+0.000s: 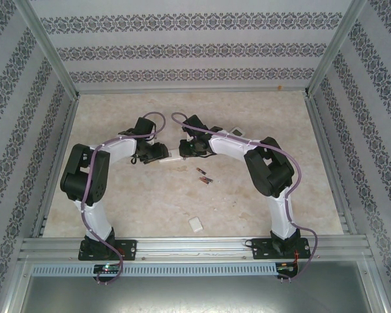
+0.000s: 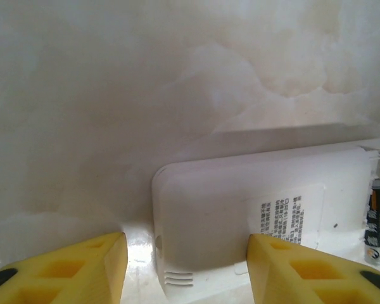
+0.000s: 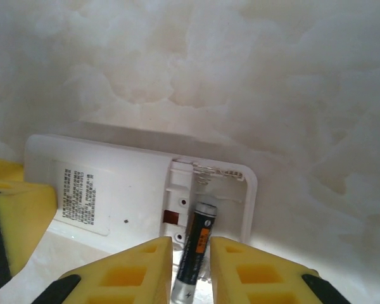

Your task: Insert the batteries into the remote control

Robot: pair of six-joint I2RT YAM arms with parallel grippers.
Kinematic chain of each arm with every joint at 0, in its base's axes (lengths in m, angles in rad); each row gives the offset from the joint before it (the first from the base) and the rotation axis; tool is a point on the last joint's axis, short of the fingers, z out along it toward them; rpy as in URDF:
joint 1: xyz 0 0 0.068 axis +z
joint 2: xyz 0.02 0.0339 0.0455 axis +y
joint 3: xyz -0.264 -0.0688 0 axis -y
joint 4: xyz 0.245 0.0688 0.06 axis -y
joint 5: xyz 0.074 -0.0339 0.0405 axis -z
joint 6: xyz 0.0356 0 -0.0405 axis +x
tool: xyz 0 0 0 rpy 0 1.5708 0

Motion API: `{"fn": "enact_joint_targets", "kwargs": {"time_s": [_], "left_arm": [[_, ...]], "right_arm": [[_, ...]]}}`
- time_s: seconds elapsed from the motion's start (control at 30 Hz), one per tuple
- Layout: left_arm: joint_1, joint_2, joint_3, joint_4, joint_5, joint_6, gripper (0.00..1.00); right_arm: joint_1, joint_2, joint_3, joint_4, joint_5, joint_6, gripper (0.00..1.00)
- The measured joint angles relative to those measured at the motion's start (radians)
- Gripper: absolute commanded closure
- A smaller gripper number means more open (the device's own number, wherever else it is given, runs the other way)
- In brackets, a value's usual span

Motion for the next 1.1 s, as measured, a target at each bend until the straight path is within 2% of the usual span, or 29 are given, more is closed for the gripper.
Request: {"fn": "enact_joint_targets", "kwargs": {"time_s": [0.27,0.7,1.1], "left_arm": [[0.0,0.006,0.0,0.013,0.022,0.004,0.52],[0.0,0.006,0.0,0.021,0.033,0.004,0.54],[0.0,0.006,0.0,0.022,0.036,0.007,0.54]], "right_arm": [[0.001,0.021,0.0,-0.003,0.0,-0.003,0.85],[0.003,0.048,0.028,0.0,0.002,-0.003,0.86],[0.002,0.03,0.031,-0.011,0.037,-0.036,0.76]]}}
